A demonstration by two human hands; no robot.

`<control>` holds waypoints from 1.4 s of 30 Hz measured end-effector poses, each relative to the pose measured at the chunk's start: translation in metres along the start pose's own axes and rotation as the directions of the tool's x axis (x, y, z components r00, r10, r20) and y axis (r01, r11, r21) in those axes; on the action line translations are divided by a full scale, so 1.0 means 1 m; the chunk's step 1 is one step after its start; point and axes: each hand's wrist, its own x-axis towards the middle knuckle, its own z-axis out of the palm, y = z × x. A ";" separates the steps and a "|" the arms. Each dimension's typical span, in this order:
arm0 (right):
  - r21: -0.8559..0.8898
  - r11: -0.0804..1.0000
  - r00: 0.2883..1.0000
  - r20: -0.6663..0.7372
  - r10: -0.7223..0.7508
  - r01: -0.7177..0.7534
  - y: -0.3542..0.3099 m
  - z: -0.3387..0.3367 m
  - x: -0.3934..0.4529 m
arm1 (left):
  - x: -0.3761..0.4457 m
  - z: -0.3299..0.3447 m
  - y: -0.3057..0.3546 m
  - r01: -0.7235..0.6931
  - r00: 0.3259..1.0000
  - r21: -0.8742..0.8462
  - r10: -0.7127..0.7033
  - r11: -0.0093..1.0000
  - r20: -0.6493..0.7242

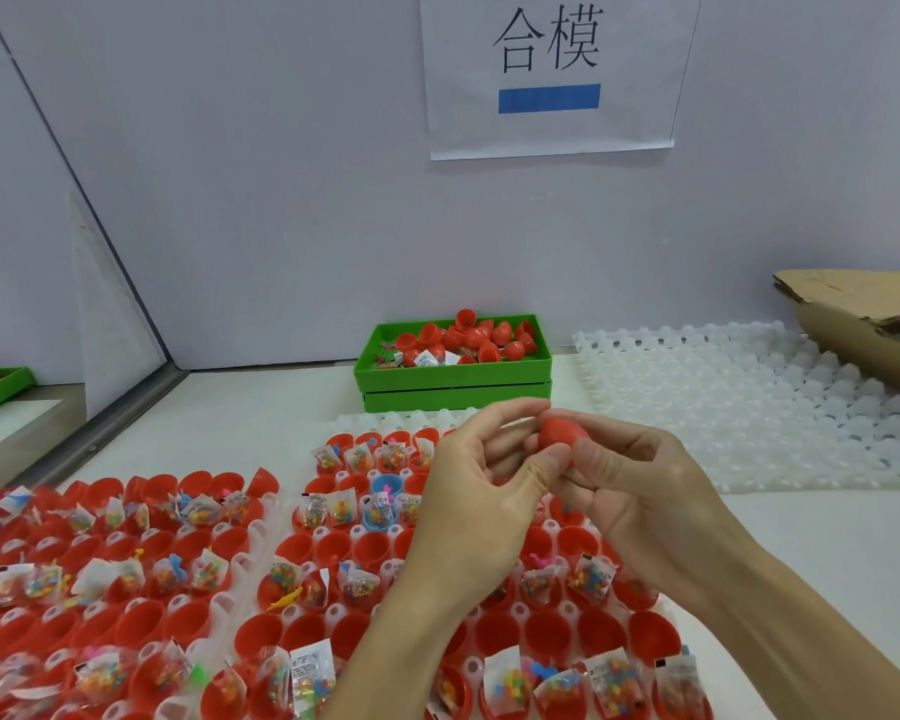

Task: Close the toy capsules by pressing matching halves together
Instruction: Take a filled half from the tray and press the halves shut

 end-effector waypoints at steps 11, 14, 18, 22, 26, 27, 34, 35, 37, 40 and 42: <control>0.100 0.961 0.960 0.138 0.242 -0.257 -0.001 0.007 -0.005 | -0.003 0.002 0.005 -0.148 0.985 0.313 0.169 0.938 -0.039; -0.008 0.978 0.977 0.041 0.207 -0.207 -0.002 0.005 -0.002 | -0.003 0.002 0.005 -0.154 0.980 0.362 0.189 0.919 -0.062; -0.283 0.959 0.986 -0.157 -0.059 0.013 -0.002 0.000 0.001 | -0.002 0.001 0.005 -0.138 0.977 0.434 0.195 0.890 -0.090; -0.479 0.869 0.977 -0.099 -0.190 0.121 0.001 -0.004 0.000 | -0.003 0.002 0.003 -0.134 0.978 0.482 0.193 0.866 -0.076; -0.502 0.847 0.950 -0.143 -0.277 0.172 0.001 -0.004 0.000 | -0.003 0.004 0.003 -0.047 0.987 0.355 0.097 0.934 -0.125; -0.499 0.848 0.945 -0.154 -0.287 0.176 0.000 -0.005 0.000 | -0.002 0.004 0.002 -0.023 0.988 0.300 0.068 0.954 -0.141; -0.539 0.820 0.929 -0.169 -0.329 0.193 0.006 -0.005 0.000 | -0.003 0.008 0.000 -0.020 0.972 0.253 0.078 0.967 -0.220; -0.550 0.811 0.928 -0.162 -0.337 0.199 0.006 -0.005 0.000 | -0.004 0.009 0.001 -0.030 0.971 0.275 0.094 0.961 -0.219; -0.561 0.799 0.925 -0.144 -0.352 0.217 0.005 -0.004 -0.001 | -0.006 0.010 0.001 -0.051 0.969 0.316 0.124 0.947 -0.214; -0.578 0.786 0.927 -0.126 -0.355 0.222 0.006 -0.003 -0.001 | -0.004 0.008 0.000 -0.055 0.971 0.331 0.127 0.942 -0.201; -0.585 0.781 0.932 -0.112 -0.344 0.219 0.006 -0.003 -0.001 | -0.004 0.005 0.001 -0.048 0.979 0.348 0.112 0.936 -0.168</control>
